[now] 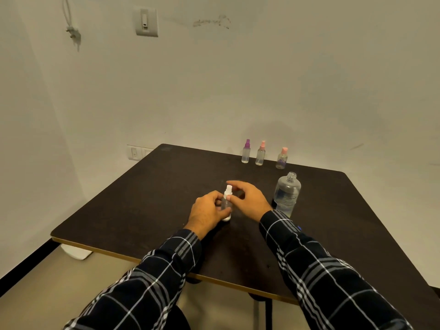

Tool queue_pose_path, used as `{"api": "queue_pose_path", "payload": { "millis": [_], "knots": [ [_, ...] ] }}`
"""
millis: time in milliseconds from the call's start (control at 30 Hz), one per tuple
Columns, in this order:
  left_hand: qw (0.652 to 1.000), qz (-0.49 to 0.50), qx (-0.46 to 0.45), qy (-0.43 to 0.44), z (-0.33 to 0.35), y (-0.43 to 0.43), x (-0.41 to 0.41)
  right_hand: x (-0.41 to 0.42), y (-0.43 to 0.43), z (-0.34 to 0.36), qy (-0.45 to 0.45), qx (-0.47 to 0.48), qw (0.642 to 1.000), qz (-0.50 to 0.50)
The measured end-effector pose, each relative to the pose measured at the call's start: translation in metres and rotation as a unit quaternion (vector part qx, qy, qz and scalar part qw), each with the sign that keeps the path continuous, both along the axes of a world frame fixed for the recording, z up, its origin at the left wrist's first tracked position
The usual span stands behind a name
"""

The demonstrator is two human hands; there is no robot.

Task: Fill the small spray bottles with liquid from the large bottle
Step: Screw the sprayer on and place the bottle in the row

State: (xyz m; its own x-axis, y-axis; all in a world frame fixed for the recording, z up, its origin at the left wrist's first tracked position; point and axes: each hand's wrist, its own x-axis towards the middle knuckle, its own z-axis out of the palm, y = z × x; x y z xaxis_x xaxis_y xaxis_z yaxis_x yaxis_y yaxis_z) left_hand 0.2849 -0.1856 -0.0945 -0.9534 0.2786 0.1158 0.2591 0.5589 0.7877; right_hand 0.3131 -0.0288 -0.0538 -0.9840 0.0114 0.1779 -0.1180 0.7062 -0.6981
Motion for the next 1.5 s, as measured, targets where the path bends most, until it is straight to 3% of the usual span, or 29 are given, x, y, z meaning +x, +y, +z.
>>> {"api": "queue_pose_path", "payload": {
  "millis": [133,367,500,633,900,1100,1333,1500],
  "knots": [
    [1.0,-0.005,0.0,0.004,0.0,0.001,0.002,0.001,0.001,-0.003,-0.002,-0.058,0.998,-0.018],
    [1.0,-0.005,-0.012,-0.001,0.003,-0.001,0.002,0.0,-0.017,-0.011,-0.009,-0.018,0.993,-0.12],
    [1.0,-0.004,-0.005,0.017,0.0,-0.002,0.0,0.001,-0.004,-0.009,-0.027,-0.11,0.991,-0.066],
    [1.0,-0.008,-0.003,0.018,-0.001,0.0,-0.001,0.001,0.008,0.0,-0.033,-0.106,0.992,0.055],
    [1.0,-0.003,-0.018,0.016,0.0,-0.003,-0.001,-0.001,-0.013,-0.004,0.002,-0.079,0.994,-0.072],
    [1.0,-0.01,-0.008,0.018,0.0,-0.001,-0.002,0.003,0.001,-0.015,-0.022,-0.112,0.993,0.039],
    [1.0,-0.008,-0.007,0.022,-0.002,-0.002,-0.002,-0.002,-0.008,-0.019,-0.01,-0.112,0.991,-0.074],
    [1.0,-0.012,-0.001,0.017,-0.001,-0.002,-0.003,0.001,-0.002,-0.019,-0.028,-0.121,0.992,0.026]
  ]
}}
